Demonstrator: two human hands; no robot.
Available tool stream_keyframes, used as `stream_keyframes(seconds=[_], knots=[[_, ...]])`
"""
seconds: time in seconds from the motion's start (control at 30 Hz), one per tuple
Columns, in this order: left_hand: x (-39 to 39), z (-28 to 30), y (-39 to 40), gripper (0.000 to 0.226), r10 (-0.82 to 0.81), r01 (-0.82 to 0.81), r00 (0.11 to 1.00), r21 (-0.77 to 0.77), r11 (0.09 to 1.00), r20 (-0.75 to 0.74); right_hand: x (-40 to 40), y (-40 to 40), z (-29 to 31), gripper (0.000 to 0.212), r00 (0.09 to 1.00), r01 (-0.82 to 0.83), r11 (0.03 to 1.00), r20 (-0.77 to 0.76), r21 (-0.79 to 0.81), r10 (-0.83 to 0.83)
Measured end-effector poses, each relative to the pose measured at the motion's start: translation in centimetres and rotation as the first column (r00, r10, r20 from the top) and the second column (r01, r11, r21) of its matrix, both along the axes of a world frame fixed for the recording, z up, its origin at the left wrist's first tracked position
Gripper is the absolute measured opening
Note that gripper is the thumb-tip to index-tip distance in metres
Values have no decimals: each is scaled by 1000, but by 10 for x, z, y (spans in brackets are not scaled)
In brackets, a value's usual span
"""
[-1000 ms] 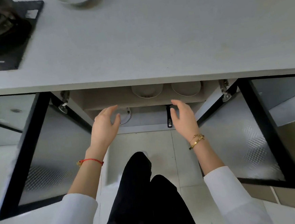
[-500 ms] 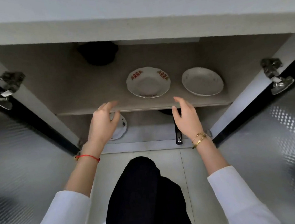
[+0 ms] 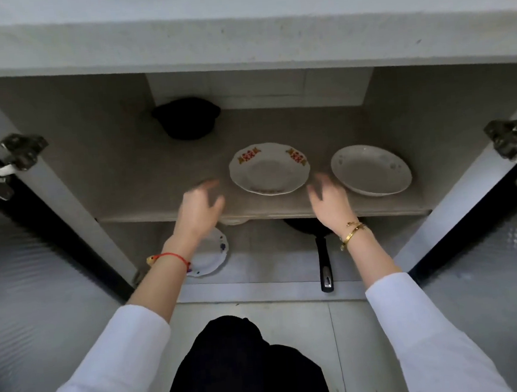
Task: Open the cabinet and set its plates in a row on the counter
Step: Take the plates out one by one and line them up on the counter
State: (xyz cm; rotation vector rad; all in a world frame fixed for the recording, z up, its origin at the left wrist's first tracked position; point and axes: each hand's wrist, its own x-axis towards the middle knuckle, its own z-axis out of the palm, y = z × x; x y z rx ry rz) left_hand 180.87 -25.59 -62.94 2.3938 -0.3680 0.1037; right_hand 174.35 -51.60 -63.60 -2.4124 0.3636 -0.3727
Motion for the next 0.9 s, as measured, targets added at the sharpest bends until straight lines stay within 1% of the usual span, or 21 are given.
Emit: stream_keyframes(seconds=[0.1,0.2,0.27,0.37,0.5,0.57,0.73,0.9], knots=[[29,-5,-11,44,33,-32,997,18,999,-72,26,-5,-2,35,999,-13,999,-31,-43,12],[54,-9,-25,44,51,-49,995,31,998,-86,46,-7,-5,39,995,-17,999,-99,-34,13],[66,-11,-35,39,56,-54,996,36,998,-75,56,-8,-9,41,993,-3,1000,-121,-26,-1],[79,-16,-46,35,61,-57,995,47,997,-85,69,-11,-14,41,991,21,999,-134,-35,-26],[88,-23,-53,40,77,-63,985,93,994,-156,81,-18,-22,41,981,55,998,-183,-36,-60],[90,-26,-56,39,84,-66,980,105,992,-178,83,-21,-26,41,977,71,997,-199,-40,-78],[90,-33,-58,33,42,-32,977,49,998,-208,83,-24,-31,39,976,43,999,-213,8,-40],[78,-34,-52,32,8,-15,978,-32,999,-210,72,-21,-32,34,985,56,997,-166,62,-45]])
